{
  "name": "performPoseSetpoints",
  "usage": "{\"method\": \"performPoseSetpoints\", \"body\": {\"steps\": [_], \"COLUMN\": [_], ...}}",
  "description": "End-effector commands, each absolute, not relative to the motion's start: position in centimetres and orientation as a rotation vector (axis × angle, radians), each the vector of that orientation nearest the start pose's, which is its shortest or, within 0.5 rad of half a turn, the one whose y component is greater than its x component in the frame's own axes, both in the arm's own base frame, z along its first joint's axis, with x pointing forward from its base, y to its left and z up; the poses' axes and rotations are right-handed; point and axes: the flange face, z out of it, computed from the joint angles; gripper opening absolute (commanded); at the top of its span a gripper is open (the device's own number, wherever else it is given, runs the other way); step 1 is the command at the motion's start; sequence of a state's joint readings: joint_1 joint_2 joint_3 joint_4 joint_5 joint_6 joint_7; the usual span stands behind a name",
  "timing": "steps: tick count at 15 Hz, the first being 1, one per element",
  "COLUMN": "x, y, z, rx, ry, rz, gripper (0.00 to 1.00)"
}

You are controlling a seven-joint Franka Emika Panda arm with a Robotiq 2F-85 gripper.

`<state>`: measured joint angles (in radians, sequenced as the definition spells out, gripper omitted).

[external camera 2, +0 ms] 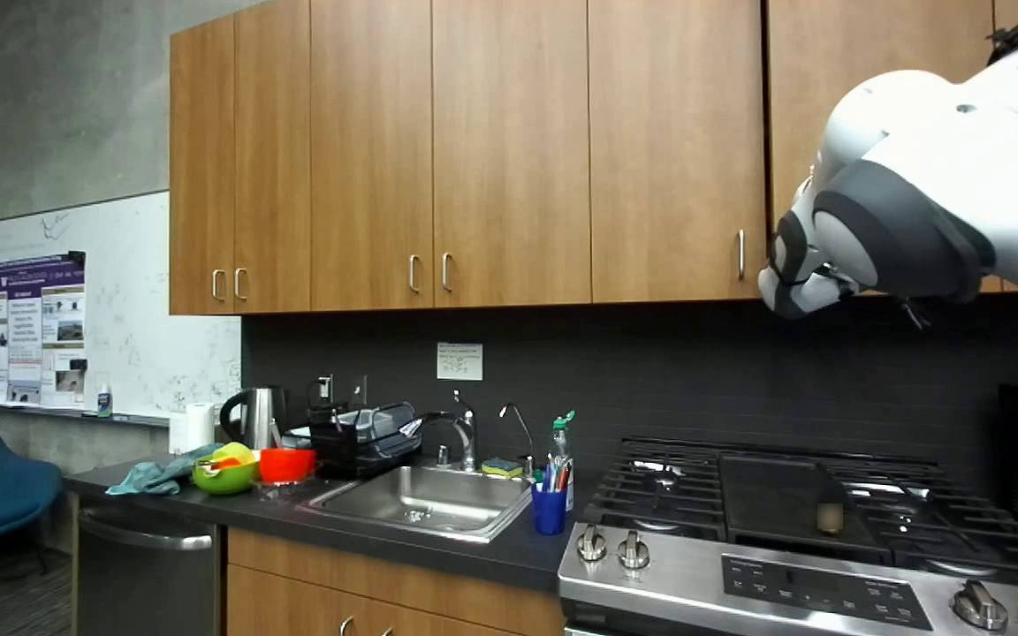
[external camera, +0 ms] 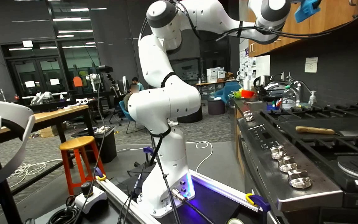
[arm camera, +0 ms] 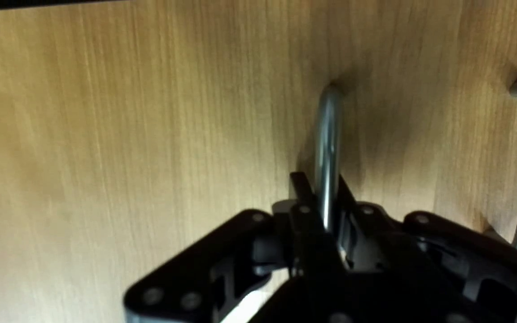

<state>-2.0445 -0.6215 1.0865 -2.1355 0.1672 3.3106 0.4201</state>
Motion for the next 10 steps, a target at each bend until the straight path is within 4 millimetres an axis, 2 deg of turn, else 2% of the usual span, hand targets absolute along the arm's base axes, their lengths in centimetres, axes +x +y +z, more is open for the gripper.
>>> {"method": "performPoseSetpoints", "body": {"steps": [1, 6, 10], "x": [37.1, 34.5, 31.4], "y": [-33.5, -32.9, -33.0], "z": [68.0, 68.5, 69.1], "rx": [1.59, 1.633, 1.631], "ry": [-1.07, -1.082, -1.15], "rz": [1.546, 1.598, 1.621], "gripper": [0.03, 0.03, 0.03]}}
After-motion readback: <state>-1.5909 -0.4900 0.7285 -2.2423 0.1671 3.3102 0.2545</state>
